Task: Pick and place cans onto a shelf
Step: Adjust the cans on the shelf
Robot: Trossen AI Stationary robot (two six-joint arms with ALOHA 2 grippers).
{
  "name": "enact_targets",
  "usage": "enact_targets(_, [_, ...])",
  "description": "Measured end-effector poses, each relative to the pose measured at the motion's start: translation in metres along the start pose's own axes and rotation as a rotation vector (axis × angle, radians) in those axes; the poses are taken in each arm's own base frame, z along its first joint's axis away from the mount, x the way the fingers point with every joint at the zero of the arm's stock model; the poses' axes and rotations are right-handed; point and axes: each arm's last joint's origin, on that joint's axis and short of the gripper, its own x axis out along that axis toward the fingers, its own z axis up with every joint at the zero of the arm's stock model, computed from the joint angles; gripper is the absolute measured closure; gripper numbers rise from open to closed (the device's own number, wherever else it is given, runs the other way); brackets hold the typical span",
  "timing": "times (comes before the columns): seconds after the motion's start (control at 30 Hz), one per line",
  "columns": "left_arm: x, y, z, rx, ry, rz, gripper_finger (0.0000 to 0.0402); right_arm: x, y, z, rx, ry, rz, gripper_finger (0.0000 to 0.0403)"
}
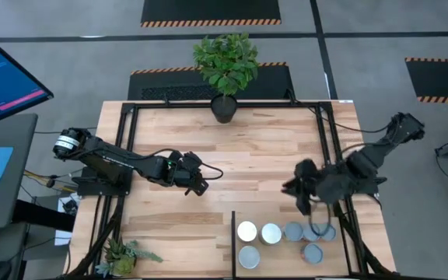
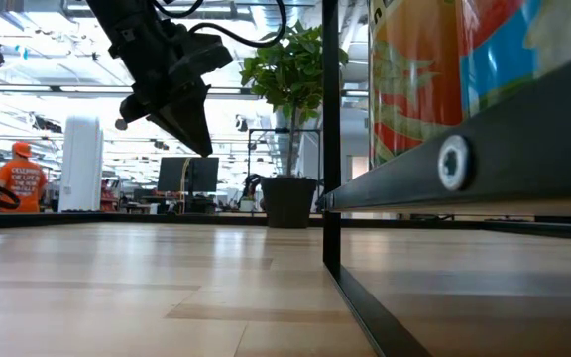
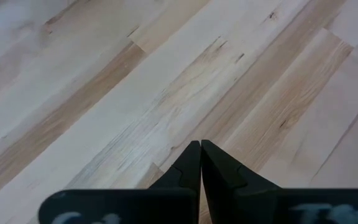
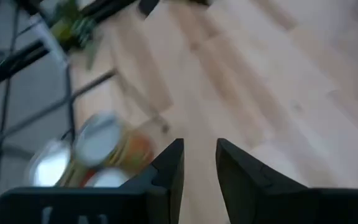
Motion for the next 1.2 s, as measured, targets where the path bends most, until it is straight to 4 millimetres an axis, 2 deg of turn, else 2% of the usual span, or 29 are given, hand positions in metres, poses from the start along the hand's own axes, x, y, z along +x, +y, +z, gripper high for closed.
enact_targets(0.3, [0.000, 0.000, 0.001, 0.009, -0.008, -0.003, 0.0401, -0.004, 0.026, -0.031, 0.073, 0.071, 0.068, 0.0286])
enact_targets(0.53, [0.000, -0.001, 0.001, 0.009, -0.009, -0.004, 0.0402, -0.003, 0.040, -0.057, 0.006, 0.297, 0.140, 0.0286])
enact_targets(0.73, [0.000, -0.001, 0.001, 0.030, -0.010, -0.006, 0.0402, -0.007, 0.036, -0.072, -0.045, 0.425, 0.093, 0.0286])
enact_targets(0.97, [0.000, -0.001, 0.001, 0.017, -0.011, -0.009, 0.0401, -0.010, 0.020, -0.079, -0.043, 0.418, -0.110, 0.0303])
enact_targets(1.2, [0.000, -0.001, 0.001, 0.003, -0.012, -0.010, 0.0401, 0.002, 0.027, -0.092, -0.106, 0.551, -0.139, 0.0331])
